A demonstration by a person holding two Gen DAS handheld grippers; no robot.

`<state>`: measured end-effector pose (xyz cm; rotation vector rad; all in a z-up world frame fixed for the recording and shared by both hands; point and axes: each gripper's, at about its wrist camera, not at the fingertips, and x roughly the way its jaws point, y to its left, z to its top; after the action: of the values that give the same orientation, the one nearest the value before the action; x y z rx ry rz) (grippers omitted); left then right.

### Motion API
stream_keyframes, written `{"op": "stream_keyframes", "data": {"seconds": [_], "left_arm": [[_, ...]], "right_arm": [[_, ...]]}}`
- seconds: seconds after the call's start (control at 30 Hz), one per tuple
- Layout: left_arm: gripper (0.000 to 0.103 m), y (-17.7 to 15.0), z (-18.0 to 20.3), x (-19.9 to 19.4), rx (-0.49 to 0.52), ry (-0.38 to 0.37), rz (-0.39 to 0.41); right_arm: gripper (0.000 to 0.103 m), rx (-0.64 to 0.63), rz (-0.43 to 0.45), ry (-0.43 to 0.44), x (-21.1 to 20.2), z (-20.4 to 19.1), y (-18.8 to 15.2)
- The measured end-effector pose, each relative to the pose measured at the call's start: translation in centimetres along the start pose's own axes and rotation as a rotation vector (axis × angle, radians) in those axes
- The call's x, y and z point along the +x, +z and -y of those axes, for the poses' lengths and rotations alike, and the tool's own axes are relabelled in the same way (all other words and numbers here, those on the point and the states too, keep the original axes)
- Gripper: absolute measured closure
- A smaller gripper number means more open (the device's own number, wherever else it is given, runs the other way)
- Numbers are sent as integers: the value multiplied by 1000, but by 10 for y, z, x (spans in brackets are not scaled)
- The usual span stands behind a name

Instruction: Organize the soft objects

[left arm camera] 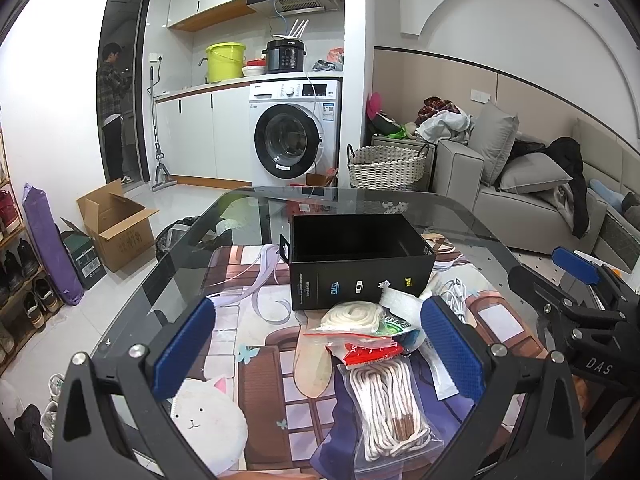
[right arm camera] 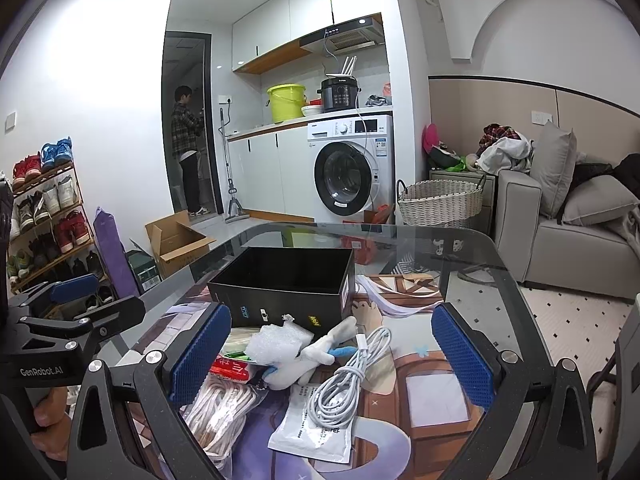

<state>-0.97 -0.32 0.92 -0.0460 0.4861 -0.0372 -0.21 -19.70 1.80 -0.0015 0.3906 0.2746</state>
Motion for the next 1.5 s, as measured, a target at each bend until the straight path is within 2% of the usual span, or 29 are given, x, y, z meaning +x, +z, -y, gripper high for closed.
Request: {"op": "stream_keyframes", "data": {"seconds": [0.23,0.3,0.37,0.43,0.5,0.6,0.73,0.83,0.9,0.97,1.0,1.17,1.2,1.27,1.33,1.4,1.43,1.47,1.5], "left_arm": [[0,6,-1,8,21,-13,-43],[0,12,-4,15,23,-10,-72],[0,21,-9,22,13,-47,-107],[0,32,-12,29,16,-98,-142],[0,40,-12,38,25,-104,-191],[1,48,-5,63,69,-140,-317],[1,47,4,93,127,-180,-451],[1,45,7,114,161,-173,-537],[1,41,9,129,183,-175,-599],[1,37,12,139,188,-191,-630],[1,35,12,144,196,-192,-647],[6,25,16,162,218,-183,-690],[9,24,17,165,218,-184,-696],[14,19,19,170,216,-200,-724],[25,13,22,174,219,-214,-743],[30,10,23,176,228,-216,-750],[41,8,23,176,228,-234,-758],[47,7,23,176,215,-257,-769],[54,6,22,177,206,-266,-777]], "right_arm": [[1,10,5,-6,2,1,7],[1,0,-14,-7,6,2,14],[1,-34,-53,-4,14,1,23],[1,-74,-115,-2,25,0,31],[1,-106,-181,20,38,-1,37],[1,-146,-282,46,59,0,42],[1,-131,-426,93,93,11,39],[2,-143,-512,89,117,22,29],[6,-133,-566,95,131,29,22],[14,-93,-624,94,143,40,14],[15,-59,-659,104,149,45,8],[26,-43,-734,144,165,48,-16],[28,-46,-741,146,166,47,-19],[41,-48,-759,158,171,45,-25],[46,-43,-774,159,175,45,-30],[56,-57,-778,167,176,41,-32],[63,-77,-779,178,177,39,-33],[72,-90,-783,193,178,38,-34],[73,-96,-792,207,178,37,-37]]}}
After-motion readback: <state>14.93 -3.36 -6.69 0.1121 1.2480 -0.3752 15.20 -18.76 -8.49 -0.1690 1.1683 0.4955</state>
